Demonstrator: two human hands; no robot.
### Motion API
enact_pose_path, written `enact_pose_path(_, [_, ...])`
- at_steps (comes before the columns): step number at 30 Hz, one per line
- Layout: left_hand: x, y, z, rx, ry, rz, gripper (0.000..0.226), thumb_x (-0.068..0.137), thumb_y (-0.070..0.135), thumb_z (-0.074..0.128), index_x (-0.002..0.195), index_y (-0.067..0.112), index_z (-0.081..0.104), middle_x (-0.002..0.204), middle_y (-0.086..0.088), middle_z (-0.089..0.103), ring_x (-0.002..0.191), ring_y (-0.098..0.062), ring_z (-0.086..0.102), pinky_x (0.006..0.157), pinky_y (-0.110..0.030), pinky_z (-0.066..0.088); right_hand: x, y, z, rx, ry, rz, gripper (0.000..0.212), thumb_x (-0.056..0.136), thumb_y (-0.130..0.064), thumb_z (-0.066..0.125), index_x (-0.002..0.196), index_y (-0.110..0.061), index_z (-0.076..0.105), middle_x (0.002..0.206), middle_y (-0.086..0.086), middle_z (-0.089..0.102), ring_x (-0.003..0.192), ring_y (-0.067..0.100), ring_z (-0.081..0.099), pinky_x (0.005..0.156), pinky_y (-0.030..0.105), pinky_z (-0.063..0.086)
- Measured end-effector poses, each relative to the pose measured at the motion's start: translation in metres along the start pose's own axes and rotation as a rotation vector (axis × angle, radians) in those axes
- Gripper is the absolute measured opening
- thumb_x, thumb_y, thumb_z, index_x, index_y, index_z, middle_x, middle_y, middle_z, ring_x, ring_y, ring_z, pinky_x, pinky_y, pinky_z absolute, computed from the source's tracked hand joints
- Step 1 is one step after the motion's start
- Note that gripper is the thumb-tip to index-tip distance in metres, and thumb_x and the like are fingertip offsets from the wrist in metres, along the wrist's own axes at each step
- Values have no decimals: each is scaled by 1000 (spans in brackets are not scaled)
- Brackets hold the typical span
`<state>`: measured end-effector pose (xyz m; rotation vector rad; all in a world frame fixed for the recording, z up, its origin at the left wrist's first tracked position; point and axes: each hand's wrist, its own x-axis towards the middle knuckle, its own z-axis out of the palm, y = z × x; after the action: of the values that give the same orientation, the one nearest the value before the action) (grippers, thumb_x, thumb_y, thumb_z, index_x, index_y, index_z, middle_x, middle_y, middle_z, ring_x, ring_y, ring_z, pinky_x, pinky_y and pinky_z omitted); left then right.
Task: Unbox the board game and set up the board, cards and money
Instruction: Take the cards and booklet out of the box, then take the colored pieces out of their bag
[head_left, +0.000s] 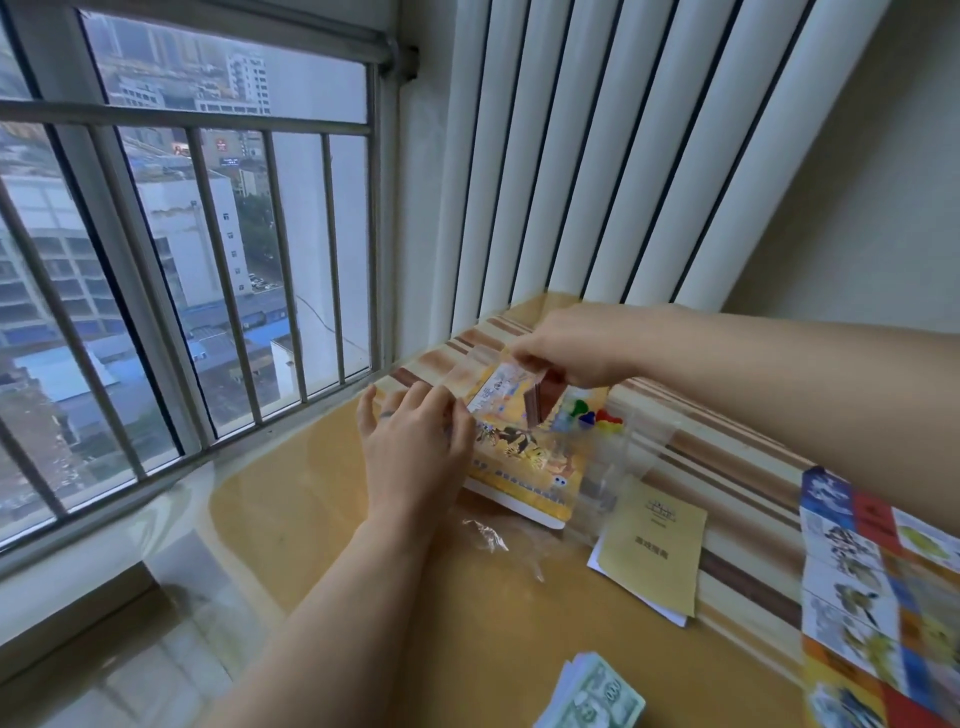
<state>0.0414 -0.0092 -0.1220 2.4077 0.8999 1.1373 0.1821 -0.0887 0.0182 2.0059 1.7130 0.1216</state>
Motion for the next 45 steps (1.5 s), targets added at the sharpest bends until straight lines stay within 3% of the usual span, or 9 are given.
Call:
enact_pose_path(6, [4, 27, -25, -33, 111, 170, 29, 91, 33, 40, 93, 19, 66, 101, 1, 62, 107, -27, 58, 112, -61, 16, -62, -4, -25, 95, 153, 82, 16, 88, -15, 55, 96, -24, 44, 86, -1, 55, 78, 21, 53, 61, 35, 43])
enact_pose_path(9, [-1, 67, -60, -270, 88, 232, 38, 94, 43, 33, 103, 19, 62, 95, 11, 57, 93, -14, 59, 110, -52, 27, -102, -20, -33, 185, 192, 103, 21, 86, -22, 61, 102, -25, 48, 90, -2, 49, 81, 18, 51, 70, 39, 48])
enact_pose_path(12, [-22, 100, -92, -345, -132, 344, 44, 88, 56, 36, 121, 28, 46, 93, 15, 56, 85, -7, 59, 83, -38, 49, -140, -38, -35, 315, 251, 80, 24, 85, -27, 66, 98, -26, 46, 88, -9, 46, 83, 13, 49, 75, 34, 46])
enact_pose_path(15, [-51, 118, -107, -334, -206, 393, 42, 88, 45, 44, 126, 29, 38, 85, 16, 55, 76, -2, 55, 65, -22, 42, -172, -54, -34, 449, 271, 96, 30, 84, -26, 68, 107, -18, 51, 101, -3, 55, 90, 10, 50, 80, 28, 45])
enact_pose_path(22, [-99, 148, -122, -676, -152, -30, 18, 91, 20, 58, 84, 33, 49, 77, 18, 56, 70, 16, 53, 60, -5, 41, -234, -108, -6, 968, 507, 371, 88, 76, -35, 75, 146, -33, 21, 139, -9, 40, 127, 10, 43, 104, 26, 38])
enact_pose_path(29, [-121, 154, -113, -774, -456, -305, 13, 86, 21, 63, 83, 16, 52, 80, -3, 62, 76, -16, 64, 74, -36, 56, -250, -147, 21, 793, 372, 492, 91, 75, -44, 69, 147, -31, 14, 148, -2, 28, 133, 19, 35, 102, 32, 39])
enact_pose_path(35, [-132, 155, -126, -506, -554, -99, 21, 84, 26, 63, 81, 14, 46, 75, -1, 58, 64, -9, 52, 50, -13, 37, -248, -164, 32, 833, 431, 537, 61, 76, -38, 68, 128, -25, 38, 121, 0, 51, 109, 22, 54, 87, 38, 49])
enact_pose_path(40, [-131, 137, -135, -451, -729, -78, 31, 83, 42, 66, 91, 14, 54, 82, 2, 64, 72, -9, 63, 68, -26, 53, -252, -168, 41, 917, 331, 546, 68, 70, -43, 77, 124, -24, 40, 112, -2, 59, 96, 18, 59, 78, 32, 52])
enact_pose_path(45, [-118, 95, -132, -362, -585, -81, 27, 86, 45, 60, 97, 21, 56, 95, 7, 63, 85, -11, 64, 79, -31, 53, -244, -185, 65, 850, 77, 548, 71, 71, -51, 75, 122, -22, 35, 117, 2, 54, 102, 20, 54, 85, 35, 49])
